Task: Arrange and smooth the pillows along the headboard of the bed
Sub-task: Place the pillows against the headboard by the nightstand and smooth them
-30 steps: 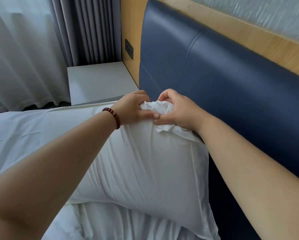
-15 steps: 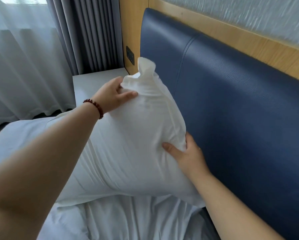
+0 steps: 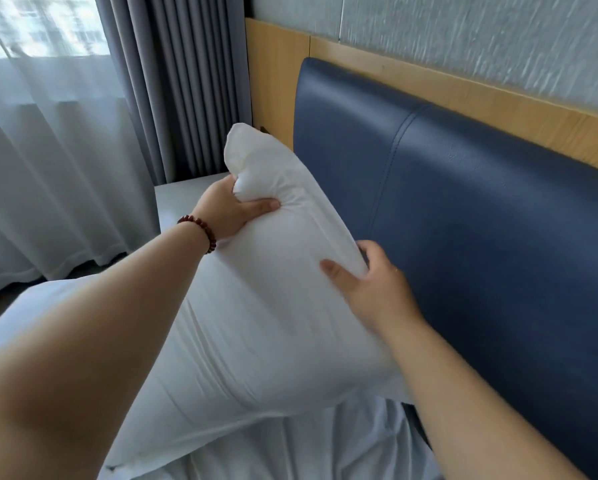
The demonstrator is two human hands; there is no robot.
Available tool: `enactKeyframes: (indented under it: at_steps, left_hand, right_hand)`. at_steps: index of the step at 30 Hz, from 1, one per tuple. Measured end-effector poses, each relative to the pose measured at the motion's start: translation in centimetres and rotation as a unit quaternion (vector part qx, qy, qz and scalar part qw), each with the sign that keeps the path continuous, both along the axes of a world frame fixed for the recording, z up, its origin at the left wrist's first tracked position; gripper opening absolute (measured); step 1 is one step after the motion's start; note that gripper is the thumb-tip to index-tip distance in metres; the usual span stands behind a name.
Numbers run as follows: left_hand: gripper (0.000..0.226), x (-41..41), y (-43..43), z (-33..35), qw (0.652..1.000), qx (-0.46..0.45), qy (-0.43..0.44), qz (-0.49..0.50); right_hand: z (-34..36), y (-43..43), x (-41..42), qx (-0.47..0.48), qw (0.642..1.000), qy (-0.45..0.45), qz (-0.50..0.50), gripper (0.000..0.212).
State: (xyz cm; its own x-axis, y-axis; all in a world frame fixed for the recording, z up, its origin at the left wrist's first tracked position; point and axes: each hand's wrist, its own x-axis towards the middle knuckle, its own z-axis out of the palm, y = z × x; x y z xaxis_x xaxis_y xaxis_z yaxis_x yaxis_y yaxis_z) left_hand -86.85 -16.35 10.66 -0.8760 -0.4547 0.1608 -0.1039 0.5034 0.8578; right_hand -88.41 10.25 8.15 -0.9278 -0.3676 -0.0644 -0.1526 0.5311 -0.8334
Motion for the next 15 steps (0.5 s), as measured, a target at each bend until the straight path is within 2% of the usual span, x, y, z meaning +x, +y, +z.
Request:
enactKeyframes:
  at_steps: [2,4,5,7,9,15]
  left_hand:
    - [0.037,0.2,-0.6,-0.4,0.999,0.036,0.02,0.02]
    - [0.035,-0.1,-0.9,-0.2,0.997,0.052,0.033,0.037]
    - [0.037,-0.5,-0.9,0.0,0.997,0.052,0.039,0.043]
    - [0.041,-1.6,-0.6,1.1,0.995,0.054,0.062,0.054]
    - [0.045,-2.9,-0.5,2.7,0.99,0.067,0.1,0.079]
    - [0.052,-7.1,0.2,7.4,0.978,0.089,0.163,0.097]
  right_hand:
    - [0.4,1.6,-0.3,0.048,0.996,-0.077,0.022,0.065]
    - [0.3,2.7,0.0,0.048,0.988,-0.14,0.038,0.058]
    - [0.2,2.8,-0.1,0.034,0.989,-0.14,0.029,0.051]
    - [0.7,2.2,-0.7,-0.004,0.995,-0.096,-0.019,0.038]
    - [2.8,1.4,-2.0,-0.017,0.998,-0.024,-0.061,0.034]
    - [9.4,0.4,-5.6,-0.039,0.973,0.173,-0.151,0.047]
